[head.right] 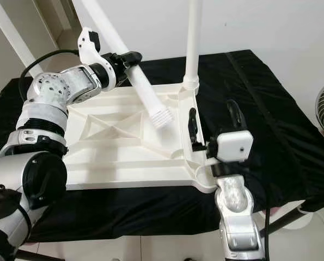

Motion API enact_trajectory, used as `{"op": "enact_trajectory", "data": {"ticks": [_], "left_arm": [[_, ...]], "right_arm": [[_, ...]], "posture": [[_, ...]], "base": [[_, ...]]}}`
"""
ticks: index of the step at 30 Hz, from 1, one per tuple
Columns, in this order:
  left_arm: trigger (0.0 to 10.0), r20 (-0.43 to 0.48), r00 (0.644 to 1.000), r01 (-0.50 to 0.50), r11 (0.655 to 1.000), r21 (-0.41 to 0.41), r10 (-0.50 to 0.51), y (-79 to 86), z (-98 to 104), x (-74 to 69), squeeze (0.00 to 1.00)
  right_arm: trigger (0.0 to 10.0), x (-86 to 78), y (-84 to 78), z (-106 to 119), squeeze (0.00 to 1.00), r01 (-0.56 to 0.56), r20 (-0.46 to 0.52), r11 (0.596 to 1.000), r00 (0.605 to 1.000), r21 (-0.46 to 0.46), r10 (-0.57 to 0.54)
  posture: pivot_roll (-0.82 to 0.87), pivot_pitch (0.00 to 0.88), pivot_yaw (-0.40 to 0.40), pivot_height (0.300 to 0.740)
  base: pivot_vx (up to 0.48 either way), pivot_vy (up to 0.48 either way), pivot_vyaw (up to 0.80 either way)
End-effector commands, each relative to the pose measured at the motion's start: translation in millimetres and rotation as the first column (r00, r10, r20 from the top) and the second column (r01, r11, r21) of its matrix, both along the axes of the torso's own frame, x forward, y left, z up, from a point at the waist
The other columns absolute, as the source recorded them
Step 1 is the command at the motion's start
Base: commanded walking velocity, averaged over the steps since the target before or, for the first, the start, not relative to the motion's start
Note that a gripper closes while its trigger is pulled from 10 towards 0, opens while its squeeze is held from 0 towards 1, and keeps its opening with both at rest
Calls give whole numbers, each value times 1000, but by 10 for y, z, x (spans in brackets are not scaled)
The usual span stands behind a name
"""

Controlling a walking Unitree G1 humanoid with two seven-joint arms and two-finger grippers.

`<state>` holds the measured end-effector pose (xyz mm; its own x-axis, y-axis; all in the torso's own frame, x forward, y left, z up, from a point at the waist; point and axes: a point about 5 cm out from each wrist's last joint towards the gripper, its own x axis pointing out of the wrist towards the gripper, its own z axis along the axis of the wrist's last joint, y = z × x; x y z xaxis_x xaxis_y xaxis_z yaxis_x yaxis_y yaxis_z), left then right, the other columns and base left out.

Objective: Building children table

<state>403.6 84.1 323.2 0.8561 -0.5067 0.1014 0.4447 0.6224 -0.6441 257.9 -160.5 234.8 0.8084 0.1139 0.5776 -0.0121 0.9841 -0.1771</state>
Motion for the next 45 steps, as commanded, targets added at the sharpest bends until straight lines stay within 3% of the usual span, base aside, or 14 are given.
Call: {"op": "enact_trajectory", "data": {"ticks": [1, 4, 5, 8, 9, 13, 17, 20, 22, 28, 30, 41, 45], "left_arm": [[10000, 174, 980, 96, 995, 0, -95, -21, 113, -59, 0], [10000, 263, 963, 37, 997, 64, -52, -41, 134, -83, 0], [10000, 263, 963, 37, 997, 64, -52, -41, 134, -83, 0], [10000, 349, 937, -20, 991, 129, -26, -79, 169, -128, 0], [10000, 349, 937, -20, 991, 129, -26, -79, 169, -128, 0], [10000, 478, 878, -72, 975, 210, -38, -172, 220, -232, 0], [10000, 512, 857, -81, 966, 244, -58, -230, 206, -282, 0], [10000, 575, 815, -130, 945, 300, -70, -297, 174, -352, 0], [10000, 611, 786, -147, 929, 339, -98, -387, 120, -434, 0], [10000, 623, 774, -147, 925, 351, -113, -435, 88, -475, 0], [10000, 637, 758, -135, 921, 365, -141, -552, 43, -565, 0], [10000, 675, 713, -97, 927, 363, -190, -818, 63, -769, 0], [10000, 679, 707, -86, 929, 361, -198, -849, 67, -789, 0]], "right_arm": [[10000, 15, 32, 73, 0, -59, -25, 997, 998, 53, 60], [10000, 101, 94, 152, 0, -192, -119, 978, 973, 76, 200], [10000, 101, 94, 152, 0, -192, -119, 978, 973, 76, 200], [10000, 211, 95, 174, 0, -276, -244, 960, 928, 55, 281], [10000, 211, 95, 174, 0, -276, -244, 960, 928, 55, 281], [10000, 277, 68, 249, 0, -357, -347, 934, 877, -7, 332], [10000, 315, 22, 331, 0, -366, -351, 930, 877, -41, 329], [10000, 359, -17, 386, 0, -405, -411, 914, 837, -18, 362], [10000, 408, -27, 417, 0, -419, -435, 907, 827, -53, 357], [10000, 433, -36, 434, 0, -424, -451, 903, 821, -71, 350], [10000, 488, 47, 407, 0, -463, -486, 881, 794, -95, 365], [10000, 650, 293, 283, 0, -579, -564, 805, 711, -128, 421], [10000, 678, 331, 271, 0, -591, -569, 795, 704, -136, 426]], "posture": [[-34, 110, 95, 740], [-41, 105, 90, 740], [-41, 105, 90, 740], [-45, 96, 89, 740], [-45, 96, 89, 740], [-46, 88, 88, 740], [-45, 82, 84, 740], [-45, 80, 81, 740], [-41, 71, 74, 740], [-38, 69, 71, 740], [-17, 57, 53, 740], [4, 52, 30, 740], [6, 53, 28, 740]], "base": [[0, 0, 0], [0, 0, 0], [0, 0, 0], [0, 0, 0], [0, 0, 0], [0, 0, 0], [0, 0, 0], [0, 0, 0], [0, 0, 0], [0, 0, 0], [0, 0, 0], [0, 0, 0], [0, 0, 0]]}}
